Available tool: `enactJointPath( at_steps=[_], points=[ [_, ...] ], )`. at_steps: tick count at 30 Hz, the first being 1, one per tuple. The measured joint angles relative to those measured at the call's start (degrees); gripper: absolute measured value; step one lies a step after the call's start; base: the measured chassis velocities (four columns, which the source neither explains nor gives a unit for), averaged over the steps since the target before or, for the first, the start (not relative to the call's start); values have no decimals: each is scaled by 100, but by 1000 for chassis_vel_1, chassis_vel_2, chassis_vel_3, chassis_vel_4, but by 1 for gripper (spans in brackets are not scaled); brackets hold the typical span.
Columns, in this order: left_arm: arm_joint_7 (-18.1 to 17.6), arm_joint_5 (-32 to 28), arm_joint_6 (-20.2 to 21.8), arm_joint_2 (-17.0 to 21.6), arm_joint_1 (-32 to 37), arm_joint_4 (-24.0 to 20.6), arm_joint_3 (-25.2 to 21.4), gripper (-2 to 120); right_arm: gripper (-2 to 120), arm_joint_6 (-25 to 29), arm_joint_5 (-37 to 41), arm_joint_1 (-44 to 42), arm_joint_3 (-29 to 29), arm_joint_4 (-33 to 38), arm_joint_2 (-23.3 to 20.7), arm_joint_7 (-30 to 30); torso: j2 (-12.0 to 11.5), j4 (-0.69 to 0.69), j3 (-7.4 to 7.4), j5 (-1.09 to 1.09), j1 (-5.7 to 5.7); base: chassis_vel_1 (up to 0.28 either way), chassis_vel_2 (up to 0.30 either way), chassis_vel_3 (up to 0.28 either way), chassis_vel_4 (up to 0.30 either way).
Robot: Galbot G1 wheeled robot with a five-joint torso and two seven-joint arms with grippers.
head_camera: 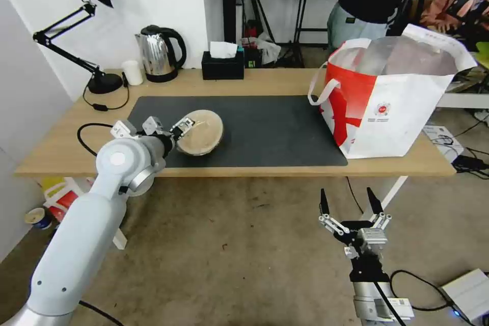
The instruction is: Pick up the trash from the table and place it into the takeout bag.
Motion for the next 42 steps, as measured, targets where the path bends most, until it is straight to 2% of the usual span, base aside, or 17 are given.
enactJointPath(
  at_steps=[42],
  points=[
    [241, 270, -2, -292, -119, 337, 267, 100, 100, 0, 0, 0, 0, 0, 0, 0, 0, 0, 0, 1, 0, 0, 0, 0, 0]
  ],
)
